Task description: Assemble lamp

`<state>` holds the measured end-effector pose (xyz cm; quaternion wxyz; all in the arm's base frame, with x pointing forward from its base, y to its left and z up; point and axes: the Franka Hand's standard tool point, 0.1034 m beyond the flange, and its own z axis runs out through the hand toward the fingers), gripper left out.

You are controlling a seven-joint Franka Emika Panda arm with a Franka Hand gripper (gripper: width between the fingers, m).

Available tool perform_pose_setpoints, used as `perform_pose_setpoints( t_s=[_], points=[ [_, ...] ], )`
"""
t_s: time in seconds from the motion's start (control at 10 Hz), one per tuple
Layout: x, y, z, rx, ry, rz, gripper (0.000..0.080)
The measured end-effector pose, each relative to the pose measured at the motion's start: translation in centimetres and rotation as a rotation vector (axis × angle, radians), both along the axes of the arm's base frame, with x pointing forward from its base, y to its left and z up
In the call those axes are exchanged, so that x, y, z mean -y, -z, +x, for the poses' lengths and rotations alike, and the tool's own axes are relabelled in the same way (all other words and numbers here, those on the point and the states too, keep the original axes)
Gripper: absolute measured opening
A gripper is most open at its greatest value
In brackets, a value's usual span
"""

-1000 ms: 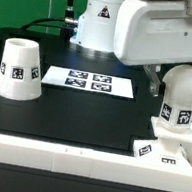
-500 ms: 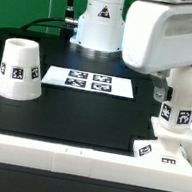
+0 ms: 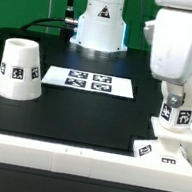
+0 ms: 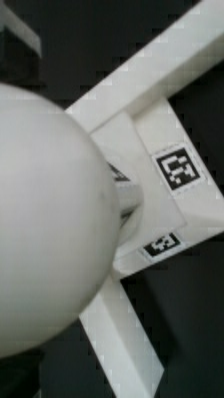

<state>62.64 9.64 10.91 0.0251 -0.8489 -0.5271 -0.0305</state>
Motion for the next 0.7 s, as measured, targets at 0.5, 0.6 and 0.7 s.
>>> perform_pose_setpoints(
  t_s=[0.5, 0.6, 0.7],
  points=[
    [0.41, 0.03, 0.36, 0.044, -0.421, -0.069, 0.0699],
    [0.5, 0.05, 0.37, 0.045, -0.46, -0.079, 0.0699],
    [0.65, 0.08, 0.39, 0.048, -0.543, -0.092, 0.0699]
  ],
)
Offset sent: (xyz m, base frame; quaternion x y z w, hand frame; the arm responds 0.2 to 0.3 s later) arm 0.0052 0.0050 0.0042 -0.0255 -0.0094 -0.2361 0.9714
